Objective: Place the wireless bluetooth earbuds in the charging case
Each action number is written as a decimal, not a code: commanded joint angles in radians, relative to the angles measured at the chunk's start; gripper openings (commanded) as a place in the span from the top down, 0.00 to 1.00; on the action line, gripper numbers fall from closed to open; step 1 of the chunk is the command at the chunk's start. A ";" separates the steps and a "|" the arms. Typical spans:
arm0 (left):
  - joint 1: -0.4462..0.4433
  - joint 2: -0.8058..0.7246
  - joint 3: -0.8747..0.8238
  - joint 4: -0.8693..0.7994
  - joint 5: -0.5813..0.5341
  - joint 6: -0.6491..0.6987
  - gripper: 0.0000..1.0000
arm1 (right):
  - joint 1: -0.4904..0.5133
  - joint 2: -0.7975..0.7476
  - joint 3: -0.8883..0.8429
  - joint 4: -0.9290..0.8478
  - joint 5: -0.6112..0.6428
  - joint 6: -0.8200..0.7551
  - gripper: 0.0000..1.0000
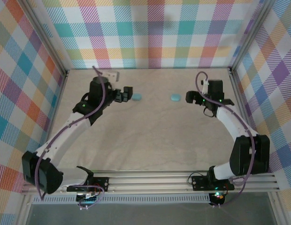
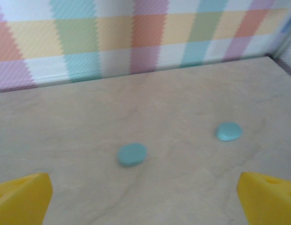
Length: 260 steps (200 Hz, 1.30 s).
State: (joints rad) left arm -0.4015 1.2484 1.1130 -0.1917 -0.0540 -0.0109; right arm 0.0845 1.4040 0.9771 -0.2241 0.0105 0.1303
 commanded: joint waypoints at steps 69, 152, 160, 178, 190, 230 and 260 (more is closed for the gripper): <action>0.115 -0.399 -0.605 0.345 -0.248 0.144 0.00 | -0.004 -0.193 -0.543 0.690 0.224 -0.128 0.00; 0.157 -0.416 -0.953 0.740 -0.390 0.089 0.00 | -0.003 -0.081 -0.712 1.155 0.171 -0.137 0.00; 0.163 -0.401 -0.965 0.774 -0.374 0.097 0.00 | -0.004 -0.063 -0.713 1.170 0.181 -0.132 0.00; 0.188 -0.355 -0.985 0.854 -0.341 0.100 0.00 | -0.004 -0.009 -0.718 1.223 0.186 -0.130 0.00; 0.202 -0.315 -0.990 0.911 -0.312 0.095 0.00 | -0.003 0.040 -0.719 1.270 0.170 -0.136 0.00; 0.220 -0.090 -0.954 1.053 -0.298 0.088 0.00 | -0.004 0.126 -0.687 1.288 0.163 -0.138 0.00; 0.223 0.055 -0.875 1.094 -0.256 0.105 0.00 | -0.026 0.133 -0.595 1.116 0.147 -0.114 0.00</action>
State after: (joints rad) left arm -0.1928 1.2243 0.1654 0.7849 -0.3561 0.0830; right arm 0.0822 1.5311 0.3050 0.9524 0.1886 0.0063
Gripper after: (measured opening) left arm 0.999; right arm 0.996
